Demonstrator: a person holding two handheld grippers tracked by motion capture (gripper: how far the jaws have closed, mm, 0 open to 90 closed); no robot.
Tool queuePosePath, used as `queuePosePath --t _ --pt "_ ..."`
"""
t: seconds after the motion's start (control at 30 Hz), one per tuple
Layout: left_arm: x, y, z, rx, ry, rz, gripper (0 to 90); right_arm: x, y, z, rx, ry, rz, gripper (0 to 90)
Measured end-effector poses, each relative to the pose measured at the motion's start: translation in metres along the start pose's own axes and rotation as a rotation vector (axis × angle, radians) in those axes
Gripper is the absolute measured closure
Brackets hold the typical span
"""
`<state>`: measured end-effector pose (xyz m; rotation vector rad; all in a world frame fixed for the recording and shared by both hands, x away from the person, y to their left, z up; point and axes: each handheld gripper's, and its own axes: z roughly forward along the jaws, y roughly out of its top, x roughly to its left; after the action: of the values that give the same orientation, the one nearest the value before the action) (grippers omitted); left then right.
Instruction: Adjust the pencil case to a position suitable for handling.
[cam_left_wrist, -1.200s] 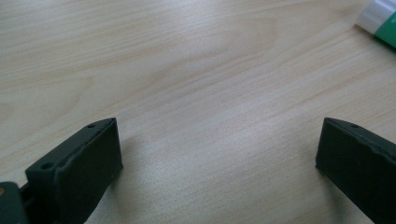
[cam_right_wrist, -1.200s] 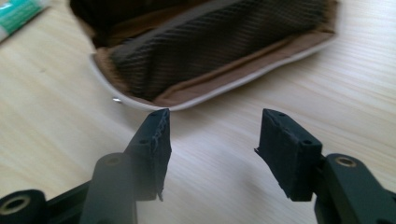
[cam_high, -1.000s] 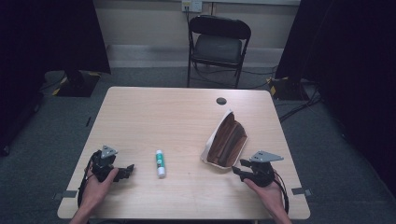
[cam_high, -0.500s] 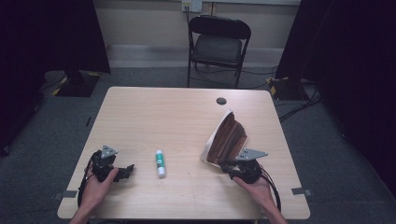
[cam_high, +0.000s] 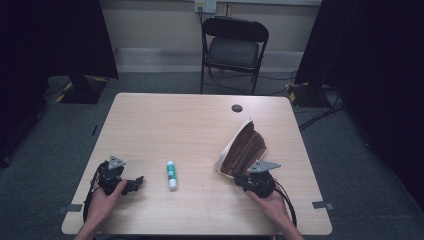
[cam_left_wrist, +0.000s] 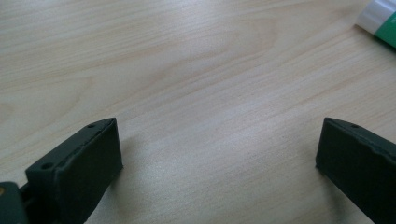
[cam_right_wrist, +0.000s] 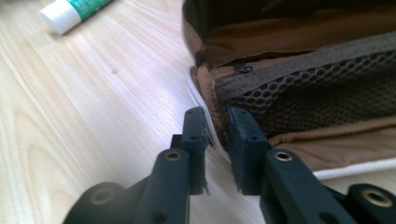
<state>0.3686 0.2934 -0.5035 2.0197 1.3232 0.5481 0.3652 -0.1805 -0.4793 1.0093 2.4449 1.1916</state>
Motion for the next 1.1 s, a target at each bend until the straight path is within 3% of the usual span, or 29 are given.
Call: queuePosePath --t 0.23,0.47,0.9,0.97,1.1 --pt "0.0 0.0 0.0 -0.001 0.0 0.0 0.0 0.01 0.006 0.005 -0.004 0.027 0.001 82.1" --pt "0.0 0.0 0.0 0.0 0.0 -0.001 0.0 0.028 0.022 0.026 -0.007 0.08 -0.023 80.8" --pt "0.0 0.0 0.0 -0.001 0.0 0.0 0.0 0.05 0.04 0.052 -0.009 0.126 -0.057 79.8" --pt "0.0 0.0 0.0 0.0 0.0 0.0 0.0 0.058 0.042 0.056 -0.009 0.143 -0.067 72.8" --pt "0.0 0.0 0.0 -0.001 0.0 0.0 0.0 0.063 0.044 0.051 -0.008 0.141 -0.091 70.1"
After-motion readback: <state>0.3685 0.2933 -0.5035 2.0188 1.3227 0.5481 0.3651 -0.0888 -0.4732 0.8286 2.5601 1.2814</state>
